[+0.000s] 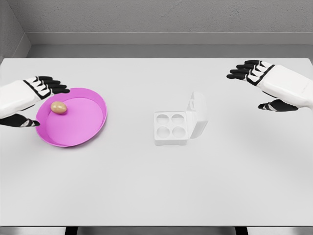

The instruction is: Pack egg into the box and close the box lid

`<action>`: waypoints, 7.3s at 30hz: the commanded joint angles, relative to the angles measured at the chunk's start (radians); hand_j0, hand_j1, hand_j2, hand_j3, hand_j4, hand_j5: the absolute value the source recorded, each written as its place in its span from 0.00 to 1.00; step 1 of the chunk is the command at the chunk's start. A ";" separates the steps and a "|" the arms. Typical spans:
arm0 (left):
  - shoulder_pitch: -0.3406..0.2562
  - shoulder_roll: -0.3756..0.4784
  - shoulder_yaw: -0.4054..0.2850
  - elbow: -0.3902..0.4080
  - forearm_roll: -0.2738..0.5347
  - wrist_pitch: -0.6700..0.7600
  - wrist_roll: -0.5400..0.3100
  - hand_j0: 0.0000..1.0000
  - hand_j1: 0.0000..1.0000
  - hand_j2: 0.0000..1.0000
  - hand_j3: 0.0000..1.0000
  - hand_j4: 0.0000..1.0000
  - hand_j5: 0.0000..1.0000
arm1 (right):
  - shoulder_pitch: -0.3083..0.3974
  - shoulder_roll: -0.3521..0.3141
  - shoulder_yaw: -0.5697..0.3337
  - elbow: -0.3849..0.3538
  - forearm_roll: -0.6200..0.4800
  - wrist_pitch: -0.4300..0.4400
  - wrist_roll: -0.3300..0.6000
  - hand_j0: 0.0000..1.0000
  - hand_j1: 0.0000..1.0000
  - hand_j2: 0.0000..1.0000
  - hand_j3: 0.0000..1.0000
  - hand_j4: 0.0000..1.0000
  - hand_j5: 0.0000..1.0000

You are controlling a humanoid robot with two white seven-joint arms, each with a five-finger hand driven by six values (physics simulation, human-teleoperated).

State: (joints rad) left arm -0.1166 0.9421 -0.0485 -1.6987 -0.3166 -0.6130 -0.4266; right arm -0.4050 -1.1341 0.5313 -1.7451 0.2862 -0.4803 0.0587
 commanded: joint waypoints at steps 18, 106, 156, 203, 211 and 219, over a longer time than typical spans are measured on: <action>-0.402 0.053 -0.447 -0.087 0.237 0.386 -0.184 1.00 1.00 1.00 1.00 1.00 1.00 | 0.127 0.048 -0.001 0.079 -0.002 0.002 0.056 1.00 1.00 1.00 1.00 1.00 1.00; -0.572 -0.155 -0.556 0.502 -0.286 0.002 -0.184 0.81 0.81 0.81 0.81 0.81 0.81 | 0.132 0.168 0.010 0.274 0.051 0.008 0.075 1.00 1.00 1.00 1.00 1.00 1.00; -0.545 -0.197 -0.524 0.499 -0.360 0.002 -0.184 0.65 0.65 0.65 0.65 0.65 0.65 | 0.133 0.158 0.010 0.274 0.051 0.008 0.075 1.00 1.00 1.00 1.00 1.00 1.00; -0.546 -0.194 -0.514 0.444 -0.352 0.002 -0.184 0.49 0.49 0.49 0.49 0.49 0.49 | 0.133 0.146 0.010 0.274 0.051 0.008 0.075 1.00 1.00 1.00 1.00 1.00 1.00; -0.537 -0.197 -0.514 0.444 -0.352 0.002 -0.184 0.49 0.49 0.49 0.49 0.49 0.49 | 0.133 0.146 0.012 0.274 0.051 0.006 0.075 1.00 1.00 1.00 1.00 1.00 1.00; -0.529 -0.197 -0.514 0.444 -0.351 0.002 -0.184 0.56 0.56 0.56 0.56 0.56 0.56 | 0.133 0.146 0.012 0.274 0.051 0.008 0.075 1.00 1.00 1.00 1.00 1.00 1.00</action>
State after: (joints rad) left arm -0.6458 0.7446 -0.5637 -1.2548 -0.6719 -0.6133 -0.6112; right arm -0.2715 -0.9864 0.5432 -1.4707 0.3424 -0.4735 0.1339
